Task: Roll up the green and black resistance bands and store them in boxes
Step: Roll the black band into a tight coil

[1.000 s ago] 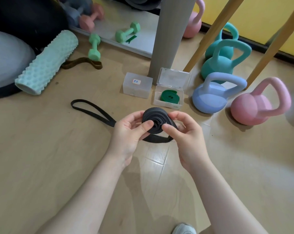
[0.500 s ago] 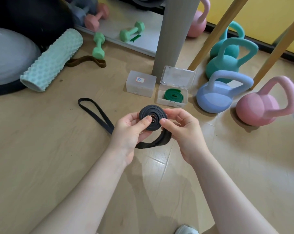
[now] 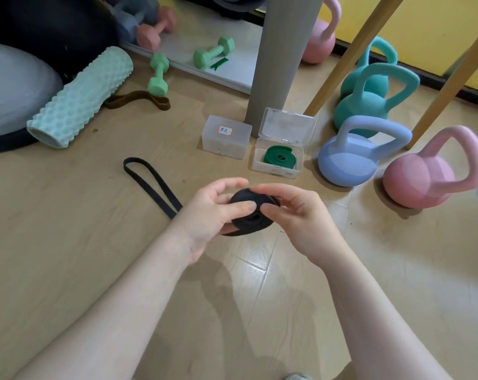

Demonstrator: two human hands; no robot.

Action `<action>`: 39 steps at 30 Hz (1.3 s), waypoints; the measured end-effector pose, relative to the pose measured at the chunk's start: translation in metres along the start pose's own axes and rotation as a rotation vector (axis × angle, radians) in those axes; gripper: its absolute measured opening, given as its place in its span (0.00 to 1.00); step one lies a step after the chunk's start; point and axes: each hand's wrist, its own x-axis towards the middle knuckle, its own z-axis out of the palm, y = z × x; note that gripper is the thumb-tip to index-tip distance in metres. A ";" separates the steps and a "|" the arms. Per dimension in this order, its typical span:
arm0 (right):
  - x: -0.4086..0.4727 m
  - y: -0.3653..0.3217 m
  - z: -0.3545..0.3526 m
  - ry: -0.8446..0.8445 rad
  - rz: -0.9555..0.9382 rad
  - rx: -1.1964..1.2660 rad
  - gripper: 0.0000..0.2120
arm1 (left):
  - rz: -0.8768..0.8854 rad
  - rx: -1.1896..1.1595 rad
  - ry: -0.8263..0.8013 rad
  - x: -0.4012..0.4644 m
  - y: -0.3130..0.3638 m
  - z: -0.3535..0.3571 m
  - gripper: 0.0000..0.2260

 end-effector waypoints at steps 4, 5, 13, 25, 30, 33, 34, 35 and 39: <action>0.002 0.002 -0.005 -0.125 -0.036 -0.233 0.20 | -0.009 0.363 -0.044 -0.004 0.002 -0.005 0.09; 0.003 0.003 -0.005 -0.153 -0.034 -0.237 0.19 | -0.003 0.398 -0.035 -0.004 0.001 -0.006 0.07; 0.006 0.003 -0.006 0.025 -0.008 -0.094 0.14 | 0.212 0.441 0.015 -0.005 0.003 -0.004 0.07; 0.006 0.005 -0.009 -0.062 -0.051 -0.161 0.18 | 0.353 0.491 -0.007 -0.001 0.007 -0.019 0.11; 0.008 -0.002 -0.016 -0.070 -0.010 -0.116 0.15 | 0.365 0.498 0.008 -0.001 0.009 -0.023 0.10; 0.006 -0.005 -0.018 -0.041 -0.004 0.018 0.12 | 0.359 0.407 0.001 -0.001 0.008 -0.021 0.09; 0.006 -0.005 -0.015 -0.027 0.008 0.075 0.11 | 0.351 0.340 0.004 -0.001 0.006 -0.018 0.09; 0.006 -0.005 -0.011 -0.005 0.023 0.127 0.11 | 0.331 0.259 0.014 -0.001 0.004 -0.014 0.09; 0.007 -0.005 0.002 0.124 -0.010 0.202 0.10 | 0.198 -0.077 0.087 0.000 -0.002 -0.001 0.11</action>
